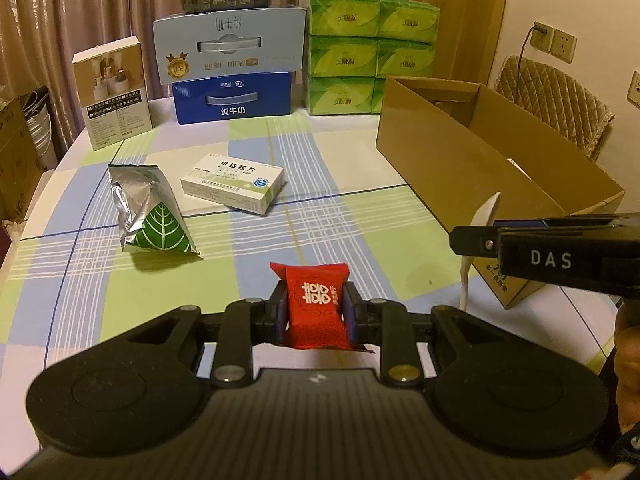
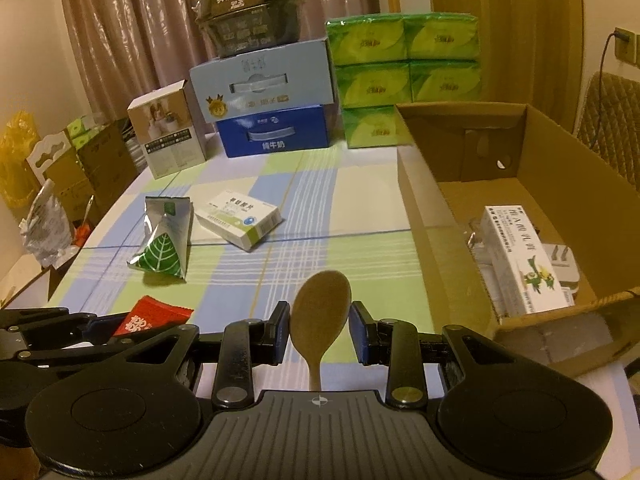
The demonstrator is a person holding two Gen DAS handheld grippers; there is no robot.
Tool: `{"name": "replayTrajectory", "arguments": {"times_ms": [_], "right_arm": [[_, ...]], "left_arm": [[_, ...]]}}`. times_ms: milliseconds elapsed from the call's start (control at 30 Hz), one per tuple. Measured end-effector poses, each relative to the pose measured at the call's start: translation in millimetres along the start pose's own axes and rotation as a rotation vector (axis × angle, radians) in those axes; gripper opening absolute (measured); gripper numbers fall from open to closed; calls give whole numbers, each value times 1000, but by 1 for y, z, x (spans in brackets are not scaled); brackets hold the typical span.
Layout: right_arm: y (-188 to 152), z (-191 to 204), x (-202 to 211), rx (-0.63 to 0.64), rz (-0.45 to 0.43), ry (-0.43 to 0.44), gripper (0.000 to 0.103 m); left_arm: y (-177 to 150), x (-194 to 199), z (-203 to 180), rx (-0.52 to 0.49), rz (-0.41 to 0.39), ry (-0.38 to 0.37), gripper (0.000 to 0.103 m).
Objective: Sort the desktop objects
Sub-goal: 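Carry the red packet with left gripper while right gripper carries the spoon to the cardboard box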
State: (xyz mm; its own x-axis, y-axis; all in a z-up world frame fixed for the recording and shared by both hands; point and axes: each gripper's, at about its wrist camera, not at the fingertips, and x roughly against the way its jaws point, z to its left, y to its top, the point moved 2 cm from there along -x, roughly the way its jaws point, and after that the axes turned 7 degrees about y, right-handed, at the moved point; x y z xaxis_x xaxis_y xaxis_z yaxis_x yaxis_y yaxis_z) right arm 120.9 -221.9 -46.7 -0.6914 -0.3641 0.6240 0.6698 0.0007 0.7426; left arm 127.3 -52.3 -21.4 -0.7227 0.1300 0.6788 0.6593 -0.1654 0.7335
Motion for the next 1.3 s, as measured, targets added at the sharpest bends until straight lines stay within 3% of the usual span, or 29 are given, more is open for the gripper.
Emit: {"name": "replayTrajectory", "arguments": {"times_ms": [733, 1300], "right_arm": [[31, -1, 12, 30, -81, -1, 29], [112, -40, 71, 7, -236, -22, 29]], "left_arm": [[18, 5, -7, -12, -34, -17, 22], [76, 20, -63, -106, -116, -82, 22]]}}
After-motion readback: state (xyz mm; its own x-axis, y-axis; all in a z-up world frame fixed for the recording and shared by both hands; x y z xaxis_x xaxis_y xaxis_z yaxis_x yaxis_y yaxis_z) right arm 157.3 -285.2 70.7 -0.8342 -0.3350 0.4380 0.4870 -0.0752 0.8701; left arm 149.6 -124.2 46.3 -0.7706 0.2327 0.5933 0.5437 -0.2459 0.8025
